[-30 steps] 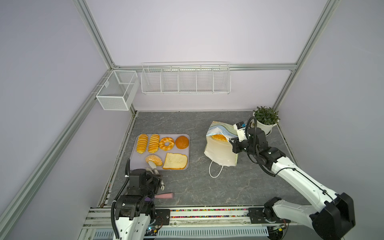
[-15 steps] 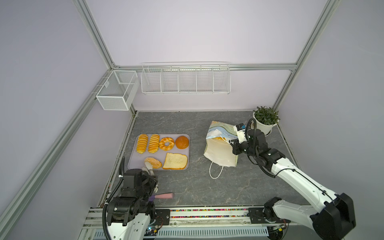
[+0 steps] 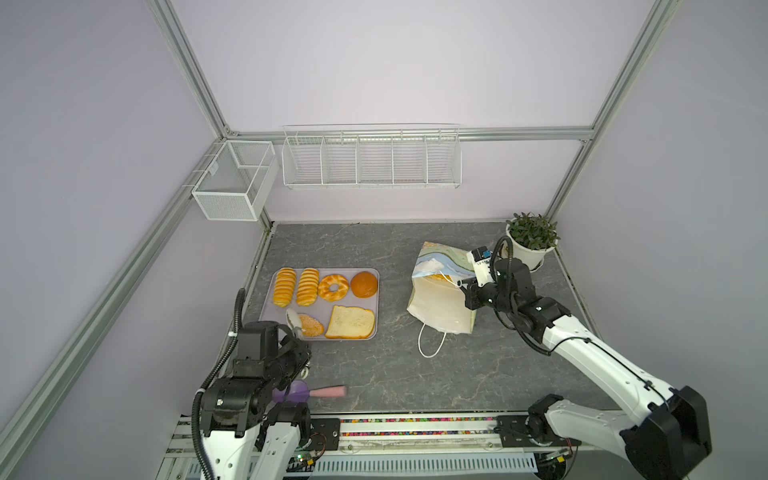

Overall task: Take the fake bread out of the paper bag
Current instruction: 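Lower the yellow bread onto the lilac tray and open the tongs, then move the open tongs back into the paper bag held by the right gripper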

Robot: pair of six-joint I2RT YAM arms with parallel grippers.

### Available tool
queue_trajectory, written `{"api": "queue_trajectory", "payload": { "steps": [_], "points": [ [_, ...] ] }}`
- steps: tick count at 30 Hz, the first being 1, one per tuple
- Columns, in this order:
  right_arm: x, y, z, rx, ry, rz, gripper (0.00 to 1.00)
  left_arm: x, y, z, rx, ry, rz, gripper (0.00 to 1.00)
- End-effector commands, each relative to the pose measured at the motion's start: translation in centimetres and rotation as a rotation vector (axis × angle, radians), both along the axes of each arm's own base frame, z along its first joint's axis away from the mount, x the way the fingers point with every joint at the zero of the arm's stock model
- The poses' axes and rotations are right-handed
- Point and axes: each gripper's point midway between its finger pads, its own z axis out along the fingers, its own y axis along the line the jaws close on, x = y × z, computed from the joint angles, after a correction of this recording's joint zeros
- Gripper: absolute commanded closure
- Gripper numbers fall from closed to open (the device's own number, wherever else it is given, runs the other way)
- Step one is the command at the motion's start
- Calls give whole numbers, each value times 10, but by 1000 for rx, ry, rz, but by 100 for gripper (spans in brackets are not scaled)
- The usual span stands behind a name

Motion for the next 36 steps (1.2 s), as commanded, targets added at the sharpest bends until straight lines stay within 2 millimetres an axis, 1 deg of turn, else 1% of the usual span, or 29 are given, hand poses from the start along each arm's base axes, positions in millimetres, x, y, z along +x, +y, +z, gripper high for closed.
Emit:
{"api": "queue_trajectory", "payload": {
  "steps": [1,2,6,8,10,11,13,15,18,20,22,24,26,27,30,33,36],
  "points": [
    [-3,0,-2,-8,9,11,93,14,-10,31,55,-97,-155,80],
    [0,2,10,3,-12,10,93,18,-11,39,74,-112,-185,81],
    [1,0,11,-6,-12,2,93,30,-25,72,101,-187,-310,82],
    [1,-1,11,-11,-10,-3,93,35,-35,82,113,-222,-367,83],
    [2,-1,12,-17,-9,-6,93,38,-51,91,115,-268,-437,83],
    [2,-2,13,-17,-8,-9,93,43,-62,90,110,-264,-474,83],
    [3,-2,14,-17,-8,-13,93,45,-86,93,100,-287,-549,83],
    [4,-3,13,-15,-1,-22,93,44,-116,94,110,-301,-647,83],
    [5,-2,12,-10,8,-30,93,36,-166,91,152,-297,-812,82],
    [5,-2,11,-4,15,-36,93,32,-193,88,164,-275,-887,82],
    [5,-1,12,7,24,-40,93,30,-214,88,175,-263,-938,81],
    [5,-1,14,16,26,-47,93,28,-234,93,155,-277,-965,81],
    [5,-1,15,23,30,-54,93,26,-255,94,95,-289,-979,81],
    [6,-2,14,26,32,-57,93,23,-268,91,58,-286,-988,81],
    [7,-1,14,34,37,-64,93,21,-294,79,-16,-257,-967,82],
    [8,2,15,49,41,-61,93,26,-309,60,-71,-212,-910,83],
    [9,5,17,60,42,-51,93,34,-317,41,-106,-166,-827,85]
  ]
}}
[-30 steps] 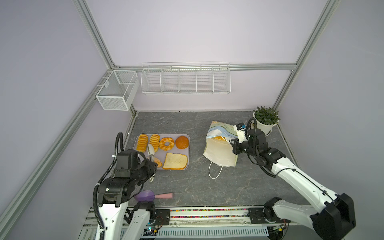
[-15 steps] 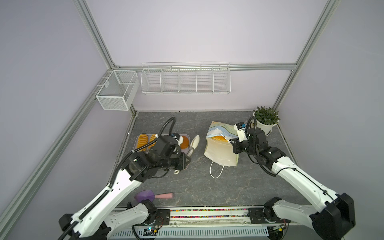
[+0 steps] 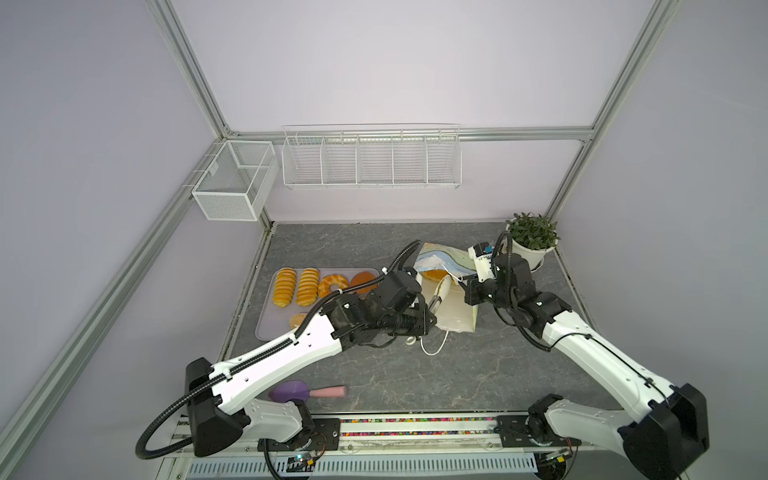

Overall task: Take the fake bread out of the paper bag
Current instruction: 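Move the open tongs back into the paper bag held by the right gripper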

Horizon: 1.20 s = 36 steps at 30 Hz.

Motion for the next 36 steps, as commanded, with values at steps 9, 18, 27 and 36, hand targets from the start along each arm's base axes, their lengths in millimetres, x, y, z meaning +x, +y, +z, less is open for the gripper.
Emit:
{"api": "queue_trajectory", "payload": {
  "steps": [9,18,27,36],
  "points": [
    [3,7,14,-1,-24,31,89,27,-58,-22,-255,159,176,84],
    [-1,6,28,-108,-101,79,90,42,-94,-43,-307,236,212,79],
    [-10,3,44,-206,-231,107,92,55,-101,-67,-310,274,269,73],
    [-28,13,45,-222,-331,206,93,68,-90,-72,-350,287,341,64]
  ]
}}
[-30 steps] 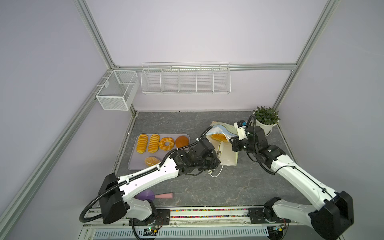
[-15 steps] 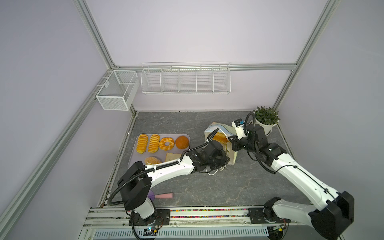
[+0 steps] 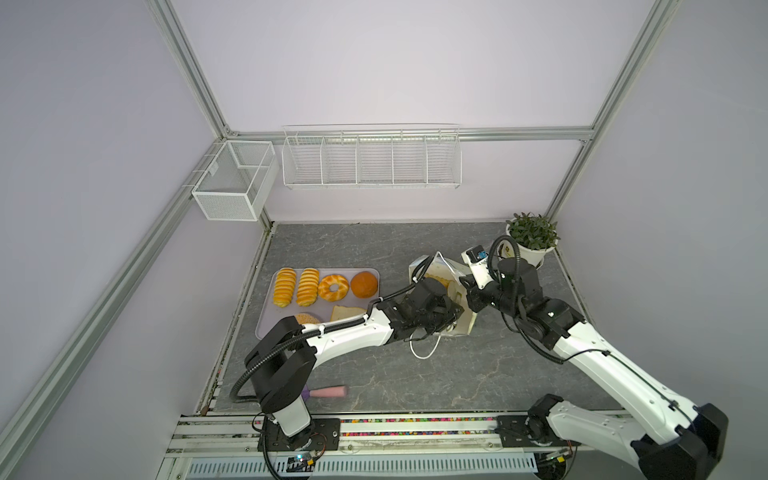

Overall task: Take the fake bread out of the paper bag
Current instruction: 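Move the open tongs back into the paper bag held by the right gripper, then close the tongs on the last yellow bread inside the bag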

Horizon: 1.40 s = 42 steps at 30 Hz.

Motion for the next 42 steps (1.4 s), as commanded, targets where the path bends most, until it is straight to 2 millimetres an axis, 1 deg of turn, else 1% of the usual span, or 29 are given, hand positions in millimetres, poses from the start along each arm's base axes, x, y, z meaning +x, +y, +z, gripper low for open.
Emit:
{"api": "queue_trajectory", "payload": {
  "steps": [1,3,5,6,10,15,19,23,27,31,34,37,42],
  "points": [
    [-5,7,5,-11,-77,53,93,9,2,12,-51,-14,50,64],
    [-7,6,1,-18,-78,50,93,8,7,10,-46,-12,63,63],
    [-7,6,1,-19,-89,41,93,8,13,10,-43,-4,82,63],
    [-10,5,-10,-36,-75,37,93,7,17,8,-38,3,94,62],
    [-14,5,-12,-48,-110,22,93,0,31,3,-12,47,109,61],
    [-16,5,-14,-46,-137,3,93,-3,39,-1,-32,85,154,60],
    [-13,7,-16,-41,-109,-19,93,-4,39,4,-60,94,163,59],
    [-13,14,-19,-25,-94,-3,93,-1,41,2,-68,103,192,58],
    [-15,22,-21,-18,-86,27,93,6,38,-4,-121,123,235,58],
    [-17,28,-22,-13,-80,53,93,15,31,-4,-160,126,238,58],
    [-18,30,-22,-14,-75,63,93,21,29,-3,-193,125,254,57],
    [-18,31,-24,-16,-69,69,93,24,28,-3,-200,127,255,57],
    [-20,36,-24,-4,-65,95,93,27,26,-7,-196,140,265,56]
  ]
}}
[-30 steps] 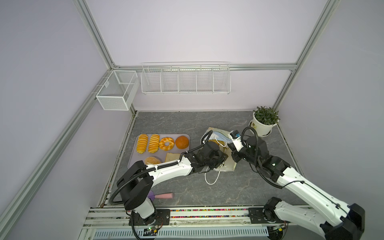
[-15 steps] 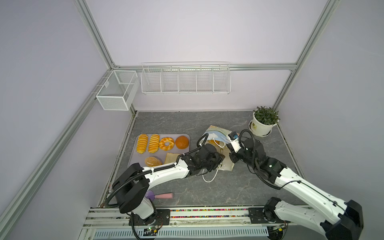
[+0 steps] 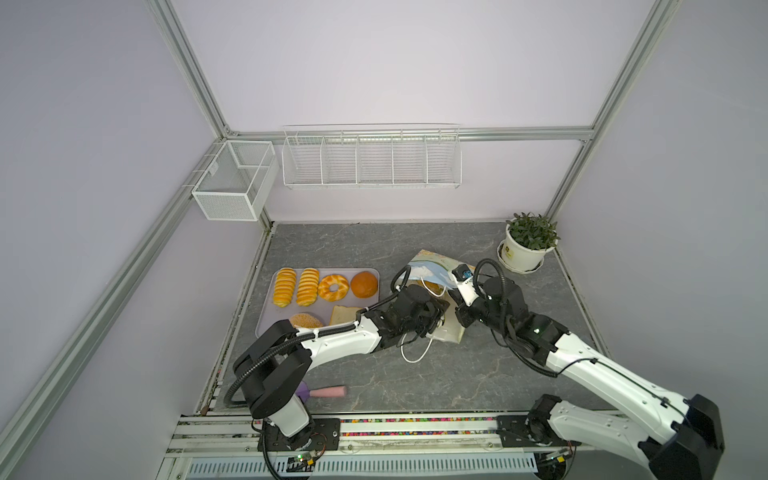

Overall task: Take the fake bread out of the paper bag
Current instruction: 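Close the tongs on the last yellow bread inside the bag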

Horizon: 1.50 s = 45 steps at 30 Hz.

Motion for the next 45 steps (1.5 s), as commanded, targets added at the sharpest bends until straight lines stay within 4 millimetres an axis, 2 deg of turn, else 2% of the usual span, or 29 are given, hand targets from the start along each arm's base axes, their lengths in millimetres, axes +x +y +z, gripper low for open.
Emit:
{"api": "queue_trajectory", "payload": {
  "steps": [1,13,23,27,35,40,45],
  "points": [
    [-2,10,7,32,1,36,93,10,-6,8,-55,0,32,55],
    [-10,18,8,45,13,100,93,26,-12,2,-82,8,34,52],
    [-20,25,-1,32,39,173,93,33,-20,-6,-104,13,12,53],
    [-22,25,-2,15,41,192,93,36,-21,-14,-103,19,-6,61],
    [-17,11,-4,-27,30,122,93,29,-8,-13,-58,1,-19,91],
    [-11,1,-6,-49,26,56,93,18,19,-3,-3,-41,-6,97],
    [-6,0,-10,-61,39,31,93,5,43,4,22,-67,6,100]
  ]
}}
